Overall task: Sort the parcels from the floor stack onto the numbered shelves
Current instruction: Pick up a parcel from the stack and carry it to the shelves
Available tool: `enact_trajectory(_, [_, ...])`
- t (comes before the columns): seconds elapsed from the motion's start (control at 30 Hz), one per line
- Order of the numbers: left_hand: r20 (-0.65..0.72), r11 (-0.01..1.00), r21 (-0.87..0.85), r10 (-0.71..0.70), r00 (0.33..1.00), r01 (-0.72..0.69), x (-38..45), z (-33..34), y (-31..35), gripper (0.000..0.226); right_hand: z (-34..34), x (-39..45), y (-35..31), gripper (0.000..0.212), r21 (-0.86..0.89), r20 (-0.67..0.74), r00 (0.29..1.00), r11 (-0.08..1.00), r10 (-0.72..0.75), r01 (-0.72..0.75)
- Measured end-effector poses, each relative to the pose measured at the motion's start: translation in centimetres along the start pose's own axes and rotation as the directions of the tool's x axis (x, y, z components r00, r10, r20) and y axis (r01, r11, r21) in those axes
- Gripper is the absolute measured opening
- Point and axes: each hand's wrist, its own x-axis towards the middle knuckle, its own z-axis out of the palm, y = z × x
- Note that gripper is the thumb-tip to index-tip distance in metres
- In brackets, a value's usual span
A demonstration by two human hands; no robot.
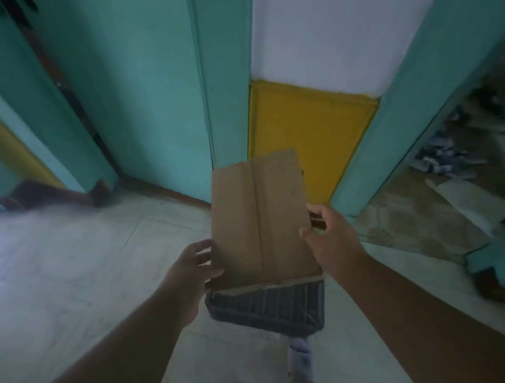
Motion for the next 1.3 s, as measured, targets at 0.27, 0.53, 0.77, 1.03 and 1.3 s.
enact_trajectory(0.27, [0.041, 0.993, -0.020, 0.118, 0.992, -0.118, -1.5, 1.7, 1.0, 0.017, -4.1, -6.3, 1.7, 0.045, 0.210, -0.198, 0.959, 0.965, 0.201, -0.159])
enact_trajectory(0.53, [0.434, 0.995, 0.062, 0.039, 0.900, -0.073, -4.2, 7.2, -0.8, 0.039, -9.8, -12.9, 4.5, 0.050, 0.198, -0.345, 0.907, 0.963, 0.243, -0.183])
enact_trajectory(0.77, [0.697, 0.994, -0.102, 0.039, 0.716, 0.045, -10.3, 16.5, -4.3, 0.039, -15.3, -20.5, 8.9, 0.074, 0.013, -0.364, 0.874, 0.940, 0.322, -0.341])
enact_trajectory(1.03, [0.813, 0.995, -0.023, 0.076, 0.578, -0.099, -19.2, 30.2, -10.6, 0.058, -25.4, -29.9, 15.4, 0.082, 0.071, -0.390, 0.868, 0.950, 0.306, -0.303])
enact_trajectory(1.3, [0.872, 0.881, 0.066, 0.177, 0.456, -0.469, -25.6, 41.2, -15.1, 0.062, -33.3, -35.9, 20.8, 0.050, 0.391, -0.520, 0.732, 0.885, 0.440, -0.254])
